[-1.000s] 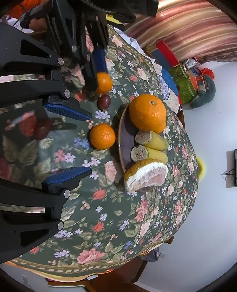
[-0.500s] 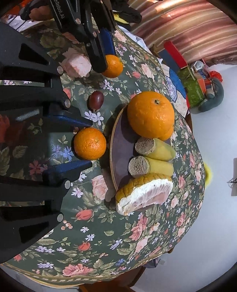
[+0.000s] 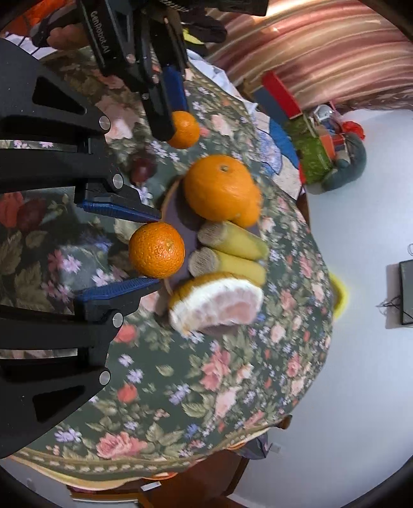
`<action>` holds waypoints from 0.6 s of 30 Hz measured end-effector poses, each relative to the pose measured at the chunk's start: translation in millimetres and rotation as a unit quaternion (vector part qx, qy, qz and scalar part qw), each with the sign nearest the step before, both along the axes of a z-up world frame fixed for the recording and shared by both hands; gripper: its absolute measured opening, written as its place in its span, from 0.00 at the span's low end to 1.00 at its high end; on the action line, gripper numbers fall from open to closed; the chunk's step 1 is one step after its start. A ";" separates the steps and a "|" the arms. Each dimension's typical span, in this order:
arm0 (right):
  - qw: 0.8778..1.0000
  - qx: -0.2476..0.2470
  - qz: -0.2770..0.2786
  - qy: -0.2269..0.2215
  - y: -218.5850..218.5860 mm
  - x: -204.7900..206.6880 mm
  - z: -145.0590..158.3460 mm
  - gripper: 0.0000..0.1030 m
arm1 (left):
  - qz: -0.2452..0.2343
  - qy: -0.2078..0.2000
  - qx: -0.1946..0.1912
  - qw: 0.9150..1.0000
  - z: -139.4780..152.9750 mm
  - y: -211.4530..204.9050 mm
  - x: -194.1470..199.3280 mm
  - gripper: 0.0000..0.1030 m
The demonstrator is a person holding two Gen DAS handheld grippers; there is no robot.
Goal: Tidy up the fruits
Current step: 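Place both mandarins on the purple plate with the left and right tools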
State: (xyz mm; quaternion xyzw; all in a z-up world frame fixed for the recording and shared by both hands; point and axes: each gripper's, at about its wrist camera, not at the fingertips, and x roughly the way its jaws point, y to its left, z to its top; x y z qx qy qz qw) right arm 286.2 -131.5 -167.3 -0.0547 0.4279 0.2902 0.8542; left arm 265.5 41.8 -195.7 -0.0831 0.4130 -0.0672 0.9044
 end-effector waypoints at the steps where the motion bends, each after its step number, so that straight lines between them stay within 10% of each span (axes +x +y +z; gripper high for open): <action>1: 1.000 0.001 -0.002 -0.002 -0.5 3.2 1.2 0.32 | -0.002 -0.002 0.000 1.000 1.1 -2.1 2.4 0.32; 18: 1.000 0.001 0.011 -0.007 5.1 24.6 -5.7 0.33 | -0.028 0.012 0.012 0.999 -14.5 -22.3 26.3 0.32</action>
